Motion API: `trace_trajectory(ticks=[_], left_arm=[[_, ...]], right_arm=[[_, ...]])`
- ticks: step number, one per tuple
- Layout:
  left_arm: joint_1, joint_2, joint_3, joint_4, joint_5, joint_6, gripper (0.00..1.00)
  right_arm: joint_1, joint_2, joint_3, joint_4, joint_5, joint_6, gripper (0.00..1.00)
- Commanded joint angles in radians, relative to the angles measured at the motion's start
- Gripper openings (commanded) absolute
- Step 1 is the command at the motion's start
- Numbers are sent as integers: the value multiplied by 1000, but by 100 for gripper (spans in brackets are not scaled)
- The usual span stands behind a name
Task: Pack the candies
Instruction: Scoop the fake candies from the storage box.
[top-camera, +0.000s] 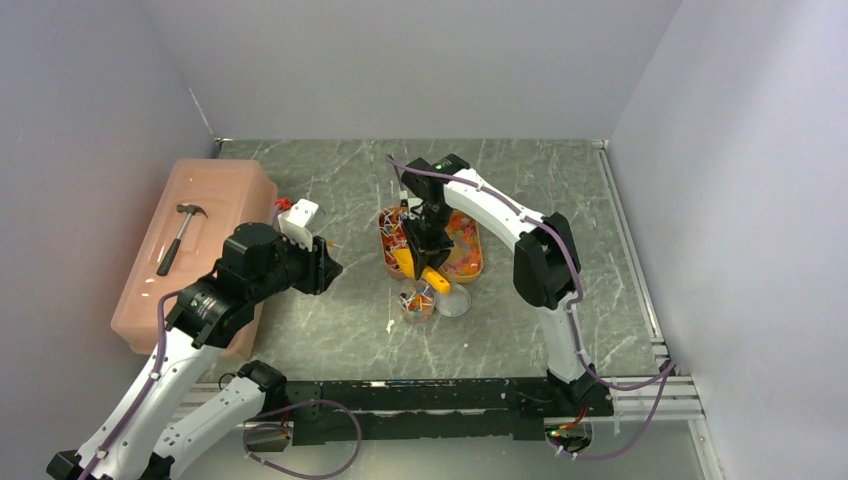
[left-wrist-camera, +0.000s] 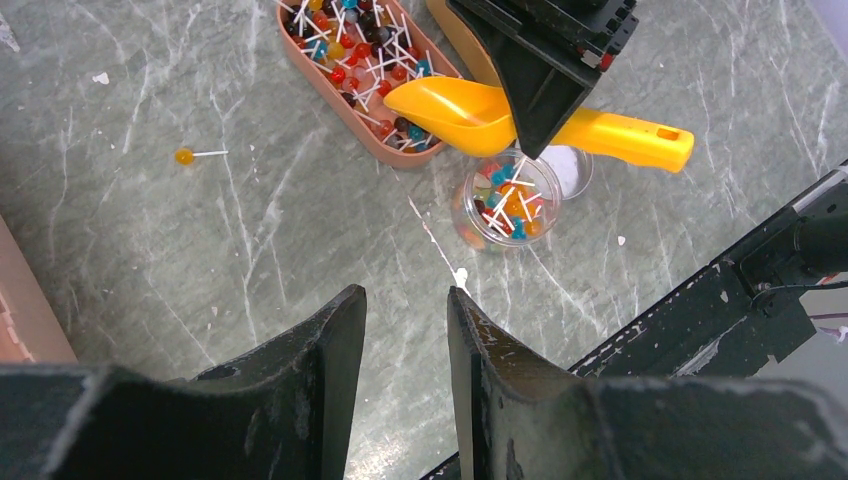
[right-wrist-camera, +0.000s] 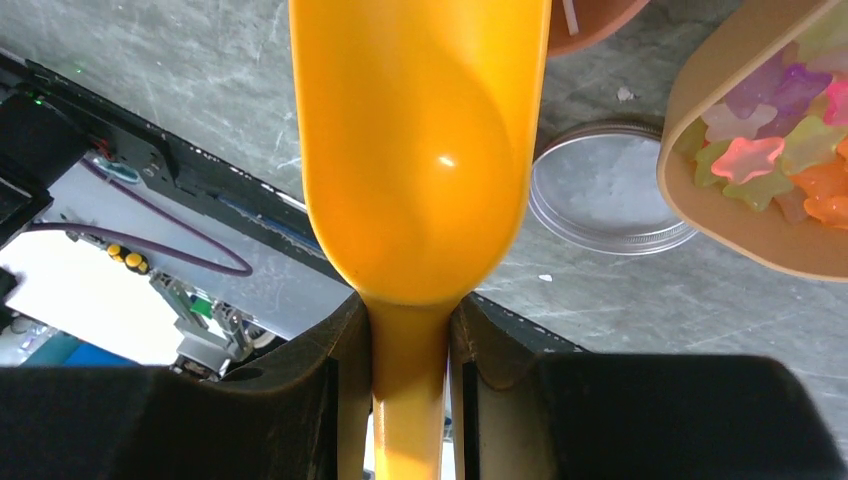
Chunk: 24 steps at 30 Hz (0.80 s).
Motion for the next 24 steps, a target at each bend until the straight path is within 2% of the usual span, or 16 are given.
trace_trajectory(ticks=[1, 24], left_arm=[[-3, -4, 3, 9, 19, 2, 41], [-4, -7, 1, 11, 26, 0, 41]], right_arm=[[-7, 31, 67, -6, -11, -16, 0], [-43, 287, 308, 19, -30, 14, 0]])
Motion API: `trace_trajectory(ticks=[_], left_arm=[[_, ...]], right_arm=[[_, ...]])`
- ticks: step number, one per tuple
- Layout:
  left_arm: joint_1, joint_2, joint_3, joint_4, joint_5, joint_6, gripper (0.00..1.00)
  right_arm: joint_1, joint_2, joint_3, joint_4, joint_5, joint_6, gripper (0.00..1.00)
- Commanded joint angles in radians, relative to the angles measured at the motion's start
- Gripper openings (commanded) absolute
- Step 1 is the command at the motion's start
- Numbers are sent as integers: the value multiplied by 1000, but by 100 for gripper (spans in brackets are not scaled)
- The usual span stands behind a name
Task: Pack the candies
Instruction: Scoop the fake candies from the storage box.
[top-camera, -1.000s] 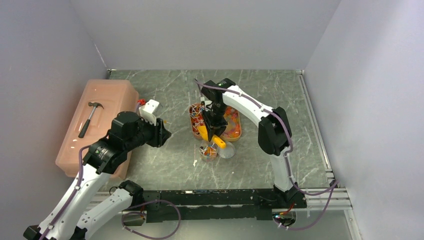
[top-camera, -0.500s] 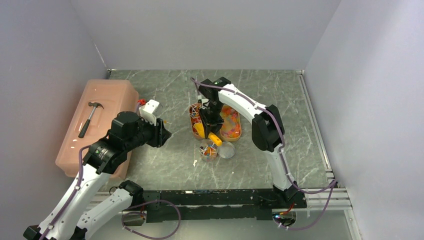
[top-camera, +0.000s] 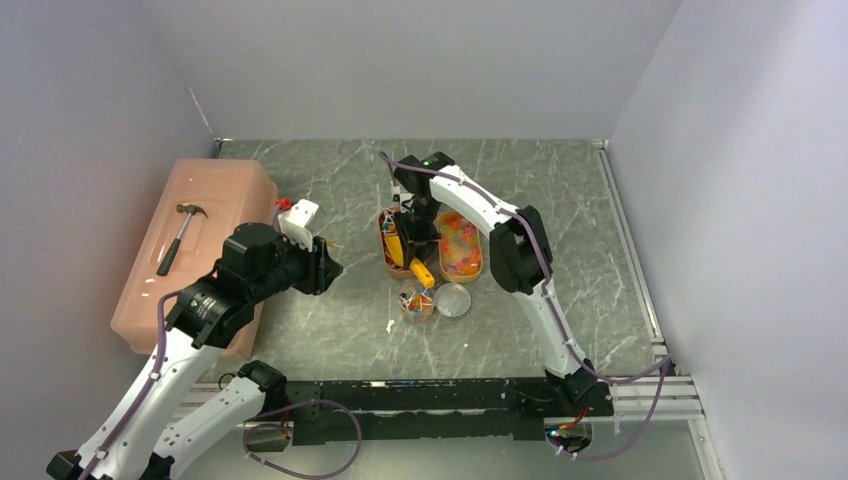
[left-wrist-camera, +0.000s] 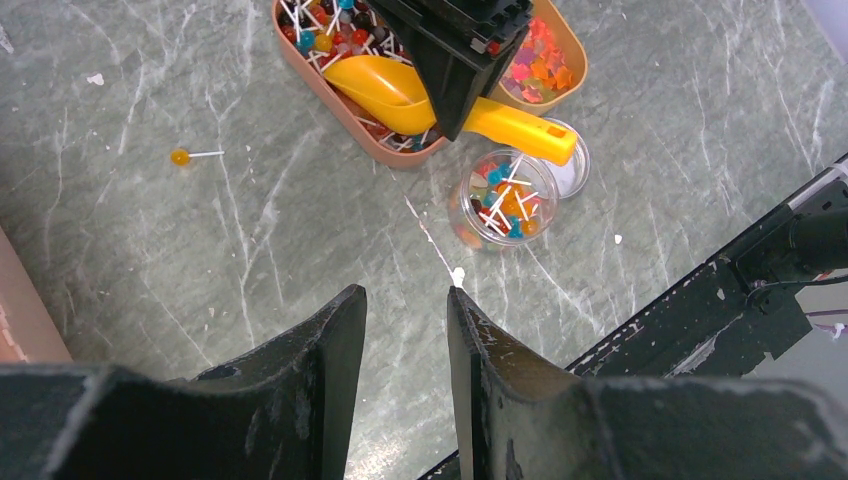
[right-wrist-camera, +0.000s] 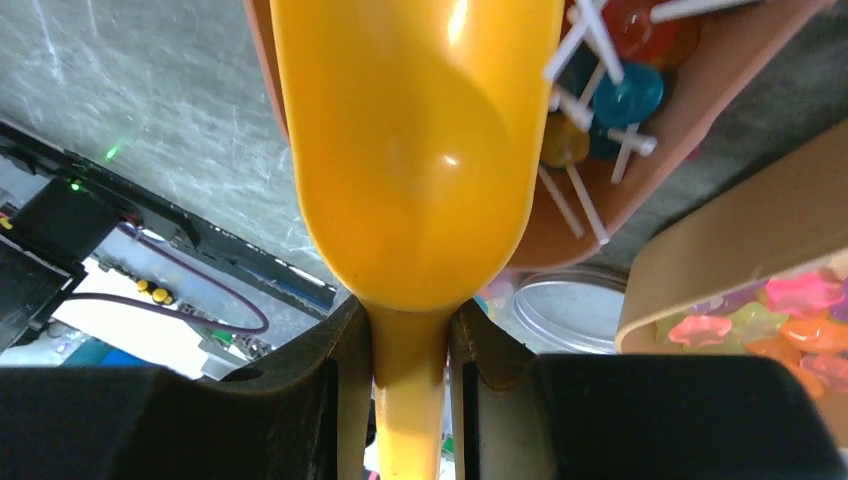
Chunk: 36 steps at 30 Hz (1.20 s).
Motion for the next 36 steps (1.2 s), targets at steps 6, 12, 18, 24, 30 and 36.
trace_trajectory(ticks=[6, 12, 18, 24, 30, 36], left_arm=[[-4, -1, 1, 12, 17, 0, 41], [-4, 6, 1, 11, 12, 2, 41], [-2, 14, 1, 11, 11, 2, 41], [2, 24, 0, 12, 10, 2, 41], [7, 35, -1, 11, 7, 2, 41], [9, 48, -1, 11, 5, 2, 41]], right_arm=[[-34, 95, 98, 53, -12, 27, 0], [-41, 94, 76, 99, 19, 25, 0], [-41, 44, -8, 166, 42, 10, 0], [-36, -53, -111, 239, 92, -8, 0], [-23, -147, -182, 276, 154, -25, 0], [-4, -229, -275, 316, 216, -44, 0]])
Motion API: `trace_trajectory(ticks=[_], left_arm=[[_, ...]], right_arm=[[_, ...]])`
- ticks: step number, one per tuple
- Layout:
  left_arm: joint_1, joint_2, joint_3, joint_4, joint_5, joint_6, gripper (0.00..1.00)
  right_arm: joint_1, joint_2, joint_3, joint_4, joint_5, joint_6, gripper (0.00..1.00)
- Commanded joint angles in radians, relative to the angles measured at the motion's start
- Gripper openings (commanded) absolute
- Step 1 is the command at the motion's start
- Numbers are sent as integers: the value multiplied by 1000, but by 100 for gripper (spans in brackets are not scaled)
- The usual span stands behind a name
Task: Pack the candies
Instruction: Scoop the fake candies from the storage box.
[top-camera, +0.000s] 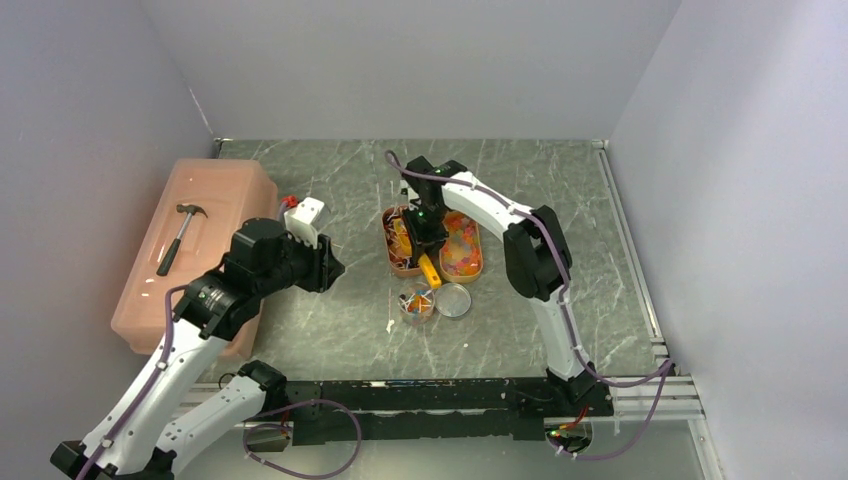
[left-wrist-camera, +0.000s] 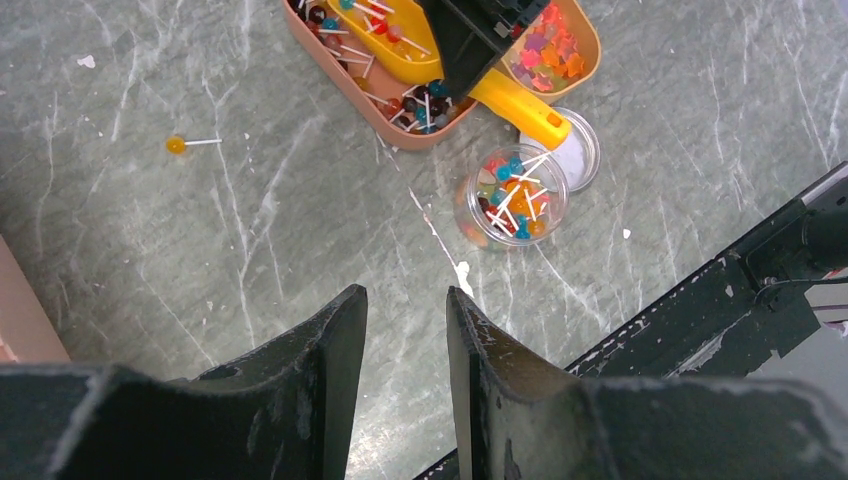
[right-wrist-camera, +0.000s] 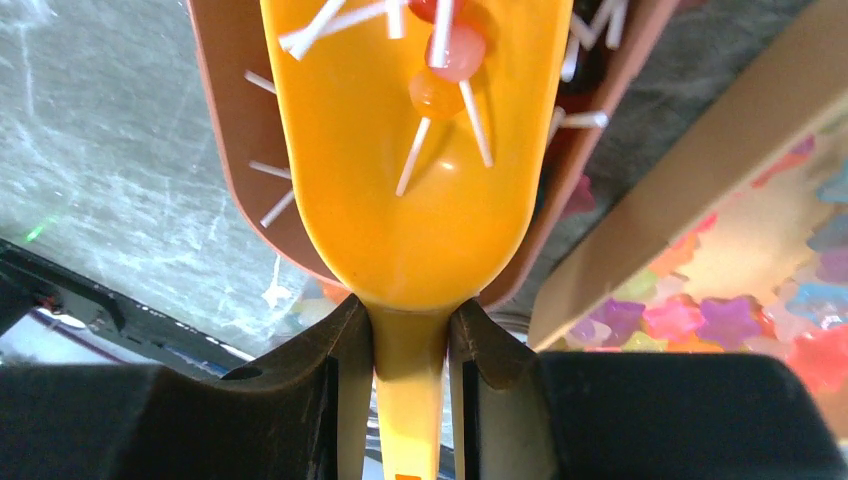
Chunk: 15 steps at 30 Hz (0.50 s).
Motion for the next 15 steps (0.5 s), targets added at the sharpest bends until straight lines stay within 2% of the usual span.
trace_trajectory(ticks=[1, 15], left_arm=[[6, 9, -1, 12, 6, 2, 41], [7, 33, -1, 9, -7, 5, 41]], right_arm=[[13, -120, -64, 57, 88, -27, 0], [58, -308, -256, 115, 163, -36, 0]])
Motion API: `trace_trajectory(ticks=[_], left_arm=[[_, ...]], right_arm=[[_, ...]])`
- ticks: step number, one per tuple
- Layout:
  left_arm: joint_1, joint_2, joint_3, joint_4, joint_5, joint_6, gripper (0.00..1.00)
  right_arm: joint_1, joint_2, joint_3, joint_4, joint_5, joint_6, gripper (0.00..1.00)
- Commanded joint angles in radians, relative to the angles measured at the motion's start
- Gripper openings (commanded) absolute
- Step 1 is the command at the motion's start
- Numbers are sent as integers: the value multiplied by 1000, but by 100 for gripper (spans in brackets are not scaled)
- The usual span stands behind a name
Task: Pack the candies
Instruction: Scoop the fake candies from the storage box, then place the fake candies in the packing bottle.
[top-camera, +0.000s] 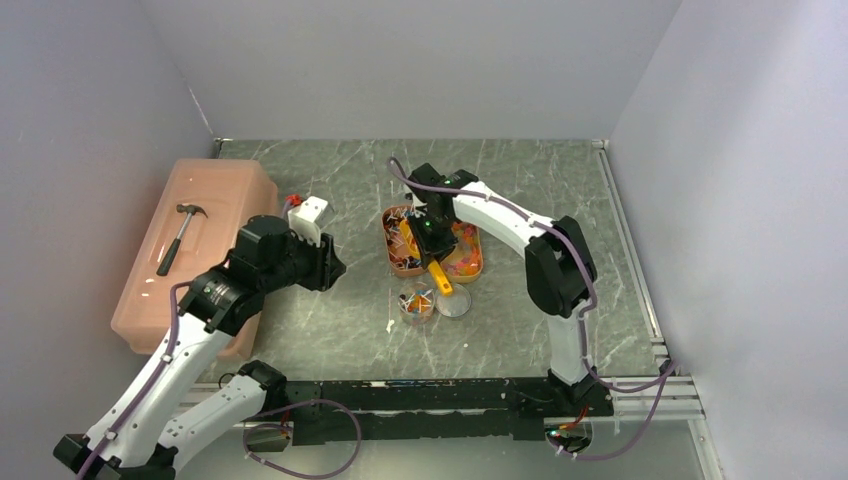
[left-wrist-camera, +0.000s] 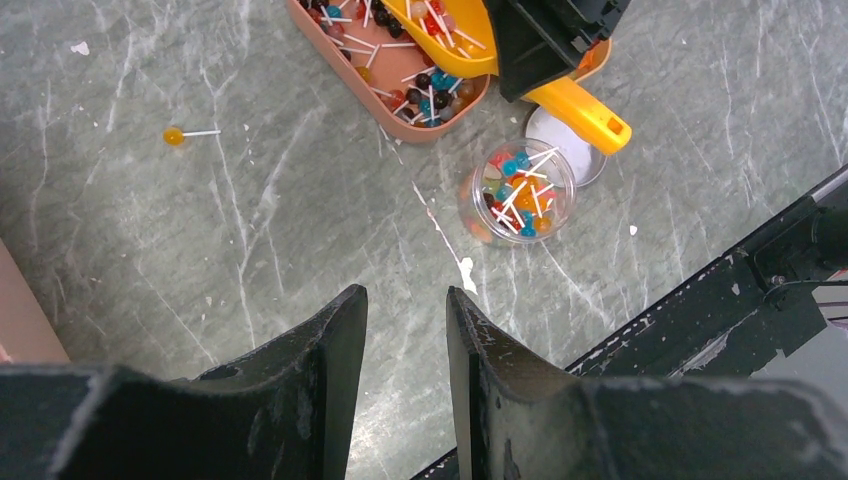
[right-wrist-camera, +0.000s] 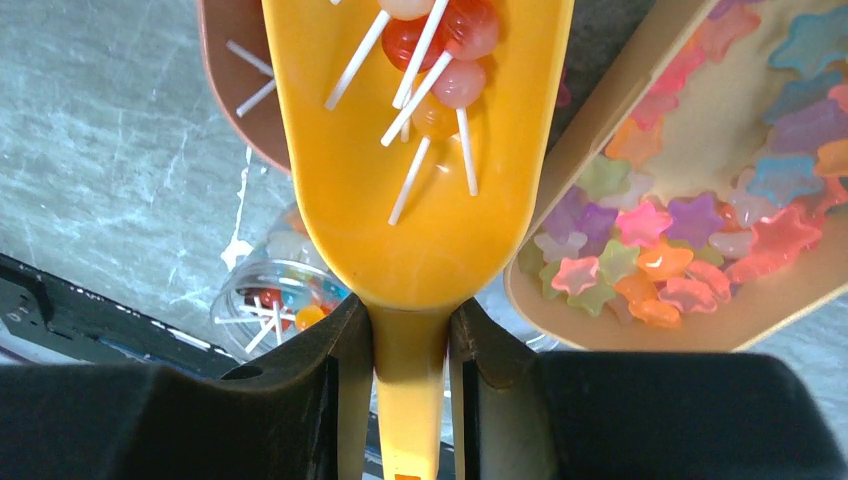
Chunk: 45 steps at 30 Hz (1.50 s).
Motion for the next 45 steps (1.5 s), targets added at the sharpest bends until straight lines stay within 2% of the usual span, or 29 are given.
trace_trajectory(ticks=[1, 14, 26, 33, 45], left_arm=[[5, 5, 0, 8, -8, 6, 41], [5, 11, -1, 5, -15, 6, 41], [5, 2, -1, 5, -12, 5, 41], [5, -2, 0, 5, -6, 5, 41], [5, -21, 1, 4, -3, 4, 41]], right_arm=[[21, -114, -40, 37, 45, -9, 0], [124, -372, -223, -38, 84, 11, 0], [216, -527, -402, -178, 4, 32, 0], [230, -541, -438, -239, -60, 33, 0], [240, -472, -372, -341, -120, 15, 0]])
